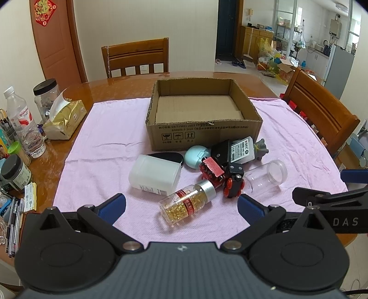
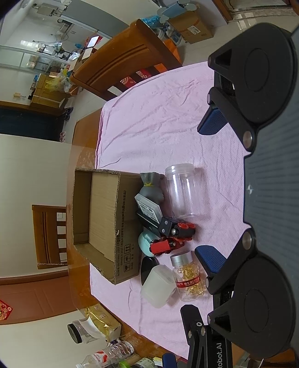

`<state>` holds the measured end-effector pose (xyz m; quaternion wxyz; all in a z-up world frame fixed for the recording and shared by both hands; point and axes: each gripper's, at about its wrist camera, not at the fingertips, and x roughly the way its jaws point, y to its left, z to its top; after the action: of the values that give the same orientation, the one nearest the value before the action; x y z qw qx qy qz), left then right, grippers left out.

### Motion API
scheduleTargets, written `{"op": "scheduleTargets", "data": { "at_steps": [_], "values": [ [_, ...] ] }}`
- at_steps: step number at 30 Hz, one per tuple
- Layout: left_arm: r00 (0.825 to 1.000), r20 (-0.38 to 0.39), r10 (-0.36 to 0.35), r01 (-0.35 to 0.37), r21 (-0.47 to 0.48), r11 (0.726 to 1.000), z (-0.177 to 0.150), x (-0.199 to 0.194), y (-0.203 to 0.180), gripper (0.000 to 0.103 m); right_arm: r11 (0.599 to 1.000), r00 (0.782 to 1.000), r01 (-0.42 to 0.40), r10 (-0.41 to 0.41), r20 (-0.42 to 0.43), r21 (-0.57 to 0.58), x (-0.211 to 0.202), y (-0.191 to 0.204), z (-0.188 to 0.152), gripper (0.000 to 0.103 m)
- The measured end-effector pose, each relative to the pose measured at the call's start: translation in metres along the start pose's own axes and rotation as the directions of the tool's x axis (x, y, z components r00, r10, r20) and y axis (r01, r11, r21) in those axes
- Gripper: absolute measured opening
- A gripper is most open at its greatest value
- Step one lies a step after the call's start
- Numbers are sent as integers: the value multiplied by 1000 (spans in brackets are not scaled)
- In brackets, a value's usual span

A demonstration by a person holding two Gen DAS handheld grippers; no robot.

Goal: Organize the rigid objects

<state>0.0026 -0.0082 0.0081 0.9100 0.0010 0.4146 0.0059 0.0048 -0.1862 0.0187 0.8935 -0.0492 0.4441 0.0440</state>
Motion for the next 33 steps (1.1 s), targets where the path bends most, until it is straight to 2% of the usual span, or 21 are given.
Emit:
{"op": "scheduleTargets", "data": {
  "at_steps": [33],
  "values": [
    [1000, 13, -8, 8, -6, 1000, 5, 4, -3, 102, 1000, 1000, 11, -11, 8, -9, 2, -2, 5, 103]
  ]
}}
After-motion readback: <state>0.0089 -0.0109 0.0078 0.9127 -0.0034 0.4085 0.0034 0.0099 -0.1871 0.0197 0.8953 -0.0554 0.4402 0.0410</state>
